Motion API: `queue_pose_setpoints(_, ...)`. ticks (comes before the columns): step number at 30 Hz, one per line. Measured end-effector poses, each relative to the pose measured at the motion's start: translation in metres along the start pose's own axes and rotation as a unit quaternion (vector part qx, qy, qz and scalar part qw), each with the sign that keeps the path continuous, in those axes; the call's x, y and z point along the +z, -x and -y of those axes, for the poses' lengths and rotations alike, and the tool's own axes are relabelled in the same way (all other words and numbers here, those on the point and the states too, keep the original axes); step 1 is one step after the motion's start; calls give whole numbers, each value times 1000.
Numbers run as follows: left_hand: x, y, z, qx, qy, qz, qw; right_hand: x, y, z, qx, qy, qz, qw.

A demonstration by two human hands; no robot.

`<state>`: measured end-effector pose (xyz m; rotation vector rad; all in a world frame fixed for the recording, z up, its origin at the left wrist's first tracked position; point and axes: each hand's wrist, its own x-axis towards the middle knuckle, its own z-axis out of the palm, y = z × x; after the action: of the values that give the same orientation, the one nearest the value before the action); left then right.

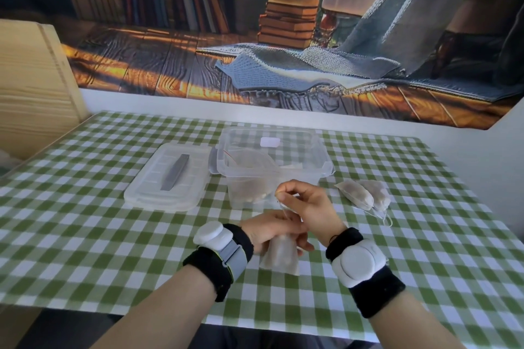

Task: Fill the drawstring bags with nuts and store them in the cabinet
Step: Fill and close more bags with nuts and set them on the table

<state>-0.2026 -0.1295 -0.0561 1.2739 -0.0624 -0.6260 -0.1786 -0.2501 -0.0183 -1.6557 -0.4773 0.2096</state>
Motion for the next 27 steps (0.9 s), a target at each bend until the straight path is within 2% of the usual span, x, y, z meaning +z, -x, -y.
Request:
queue_pose_setpoints(4,-12,7,-2,34,10,20,999,-21,0,-1,16,-49,-50,997)
queue_pose_setpoints(7,-21,13,-2,22,44,55,997,-38,5,-9,45,-57,-82,994)
queue_pose_setpoints(13,-22,16,7,3,92,6,996,-64,23,-21,73,-51,-67,994)
queue_pose_setpoints(16,-15,11,6,-8,141,7,990,-78,35,-25,74,-40,-65,994)
queue_pose_setpoints(18,-10,5,6,-4,158,1,987,-80,41,-24,63,-2,-34,997)
queue_pose_setpoints(22,11,-13,5,-5,115,21,993,-84,58,-23,19,122,67,990)
queue_pose_setpoints(24,22,-21,3,-14,111,30,993,-84,66,-26,9,155,54,986)
queue_pose_setpoints(27,40,-33,3,-25,112,18,993,-91,78,-34,3,170,-30,985)
